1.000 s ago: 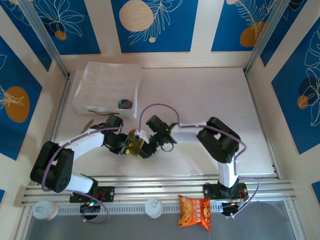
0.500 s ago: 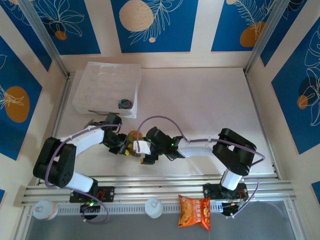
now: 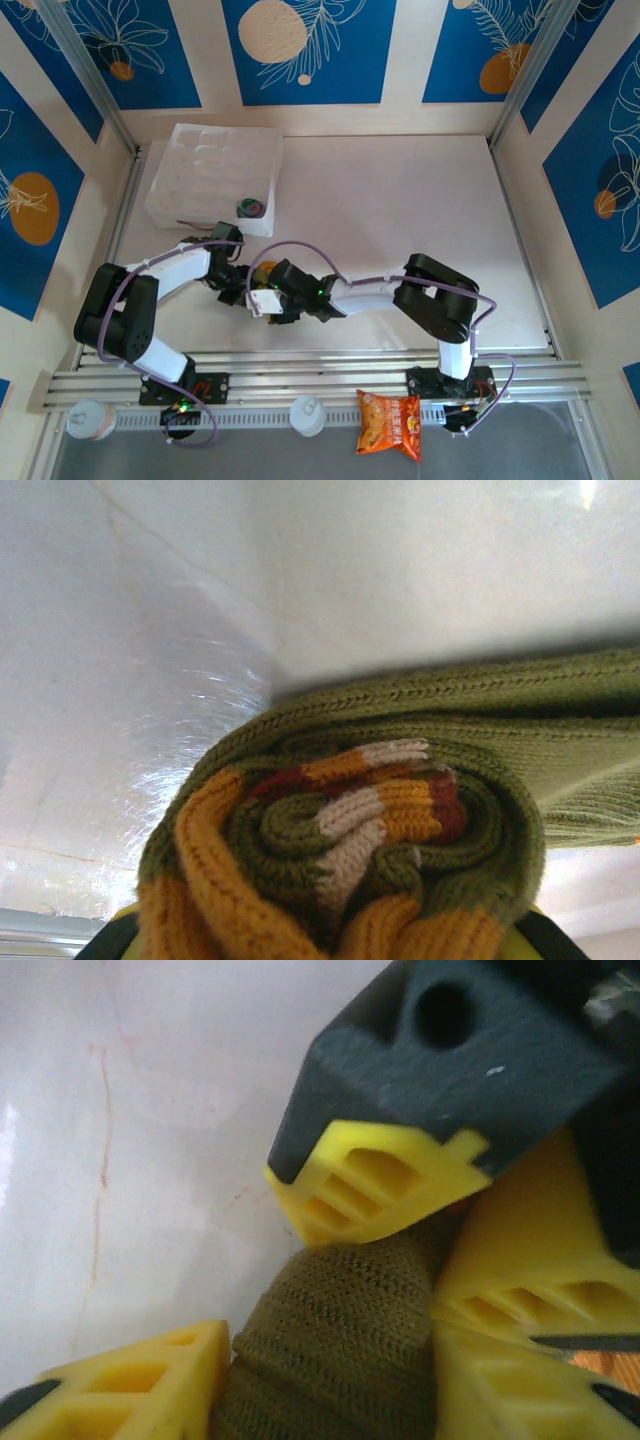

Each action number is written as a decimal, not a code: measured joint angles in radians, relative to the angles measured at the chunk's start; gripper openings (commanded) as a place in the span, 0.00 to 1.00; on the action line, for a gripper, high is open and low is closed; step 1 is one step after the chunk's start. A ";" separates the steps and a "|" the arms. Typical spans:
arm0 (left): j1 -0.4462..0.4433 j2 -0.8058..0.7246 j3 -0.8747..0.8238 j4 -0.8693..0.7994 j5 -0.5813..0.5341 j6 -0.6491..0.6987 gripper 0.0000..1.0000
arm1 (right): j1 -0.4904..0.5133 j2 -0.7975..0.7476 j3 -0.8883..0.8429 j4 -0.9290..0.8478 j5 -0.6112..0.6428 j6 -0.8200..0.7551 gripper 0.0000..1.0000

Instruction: Roll the socks

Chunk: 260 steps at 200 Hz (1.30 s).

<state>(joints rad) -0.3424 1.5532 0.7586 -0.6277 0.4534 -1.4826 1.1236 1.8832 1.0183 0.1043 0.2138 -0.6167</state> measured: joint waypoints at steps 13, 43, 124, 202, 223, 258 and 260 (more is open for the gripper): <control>0.000 -0.001 0.000 -0.002 -0.001 0.008 0.06 | -0.006 0.007 0.012 -0.013 0.003 0.018 0.16; 0.000 -0.061 -0.003 -0.005 -0.039 0.026 0.33 | -0.026 0.014 0.049 -0.065 -0.049 0.081 0.00; 0.041 -0.327 -0.077 -0.160 -0.241 -0.039 0.77 | -0.139 0.146 0.213 -0.190 -0.451 0.304 0.00; 0.051 -0.449 -0.101 -0.164 -0.245 -0.053 0.77 | -0.206 0.250 0.350 -0.343 -0.667 0.442 0.00; 0.050 -0.486 -0.119 -0.117 -0.245 -0.050 0.75 | -0.215 0.277 0.391 -0.389 -0.703 0.461 0.00; 0.031 -0.517 -0.212 0.047 -0.234 -0.061 0.65 | -0.236 0.322 0.450 -0.458 -0.770 0.497 0.00; 0.029 -0.516 -0.217 0.057 -0.233 -0.061 0.65 | -0.237 0.323 0.453 -0.462 -0.774 0.498 0.00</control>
<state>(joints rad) -0.3134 1.0370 0.5411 -0.5705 0.2199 -1.5433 0.8867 2.2066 1.4712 -0.3573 -0.5598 -0.1188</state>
